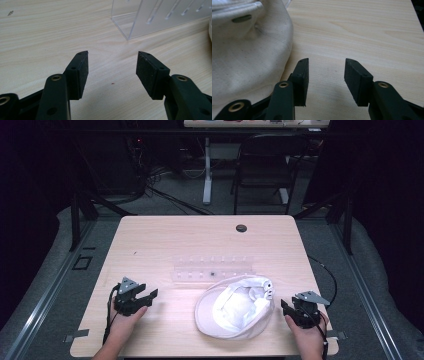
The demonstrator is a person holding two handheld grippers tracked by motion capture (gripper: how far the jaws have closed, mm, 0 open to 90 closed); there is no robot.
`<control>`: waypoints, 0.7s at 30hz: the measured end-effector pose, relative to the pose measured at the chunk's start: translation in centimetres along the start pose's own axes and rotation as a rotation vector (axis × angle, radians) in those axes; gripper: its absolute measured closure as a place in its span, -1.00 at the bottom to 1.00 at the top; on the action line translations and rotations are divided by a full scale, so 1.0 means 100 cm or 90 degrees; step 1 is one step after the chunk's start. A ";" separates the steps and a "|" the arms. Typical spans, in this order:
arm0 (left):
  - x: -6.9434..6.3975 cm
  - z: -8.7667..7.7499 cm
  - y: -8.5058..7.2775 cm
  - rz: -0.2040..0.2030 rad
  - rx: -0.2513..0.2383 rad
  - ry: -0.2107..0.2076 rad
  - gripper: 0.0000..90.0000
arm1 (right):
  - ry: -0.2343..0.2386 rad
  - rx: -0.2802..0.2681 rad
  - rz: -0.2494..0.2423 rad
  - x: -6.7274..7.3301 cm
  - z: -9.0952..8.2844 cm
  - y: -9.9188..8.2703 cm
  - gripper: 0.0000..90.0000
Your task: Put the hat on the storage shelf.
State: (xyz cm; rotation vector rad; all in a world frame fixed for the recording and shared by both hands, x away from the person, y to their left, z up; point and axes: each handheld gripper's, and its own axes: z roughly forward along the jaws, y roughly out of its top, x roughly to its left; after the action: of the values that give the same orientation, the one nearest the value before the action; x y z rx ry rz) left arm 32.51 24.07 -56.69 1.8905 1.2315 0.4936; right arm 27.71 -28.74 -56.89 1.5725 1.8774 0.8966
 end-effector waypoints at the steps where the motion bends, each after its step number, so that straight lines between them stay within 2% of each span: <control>1: 0.000 0.000 0.000 0.000 0.000 0.000 -0.02 | 0.000 0.000 0.000 0.000 0.000 0.000 0.23; 3: 0.000 -0.001 0.000 0.001 -0.001 0.000 -0.02 | 0.004 0.004 0.001 0.000 -0.003 0.003 0.24; 4: 0.001 -0.001 0.001 0.001 0.000 -0.002 -0.02 | 0.018 0.008 0.007 0.000 -0.005 0.005 0.23; 8: 0.000 -0.002 0.000 0.006 -0.006 0.001 -0.02 | 0.026 0.019 -0.009 0.001 -0.008 0.007 0.26; 11: 0.000 -0.004 0.001 0.022 0.002 0.006 0.05 | 0.041 0.021 -0.007 0.001 -0.011 0.010 0.27; 12: -0.001 -0.005 0.003 0.033 0.013 0.014 0.11 | 0.043 0.025 -0.009 0.000 -0.014 0.013 0.31; 14: -0.001 -0.006 0.003 0.038 0.013 0.016 0.13 | 0.045 0.032 -0.015 0.000 -0.017 0.018 0.40; 15: -0.001 -0.006 0.003 0.038 0.013 0.016 0.13 | 0.045 0.032 -0.015 0.000 -0.017 0.018 0.40; 16: -0.001 -0.006 0.003 0.038 0.013 0.017 0.13 | 0.062 0.043 -0.022 -0.001 -0.020 0.023 0.39; 17: -0.001 -0.006 0.003 0.041 0.015 0.017 0.13 | 0.062 0.043 -0.022 -0.001 -0.020 0.023 0.39; 18: -0.001 -0.005 0.003 0.040 0.016 0.018 0.13 | 0.074 0.045 -0.022 -0.001 -0.021 0.026 0.38; 21: -0.001 -0.003 0.002 0.038 0.017 0.020 0.04 | 0.083 0.050 -0.029 0.001 -0.024 0.035 0.34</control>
State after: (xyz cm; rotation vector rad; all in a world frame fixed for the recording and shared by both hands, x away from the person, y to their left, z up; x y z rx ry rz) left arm 32.34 24.04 -56.31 1.9534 1.2102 0.5419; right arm 28.08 -28.66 -52.70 1.5440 2.0536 0.9364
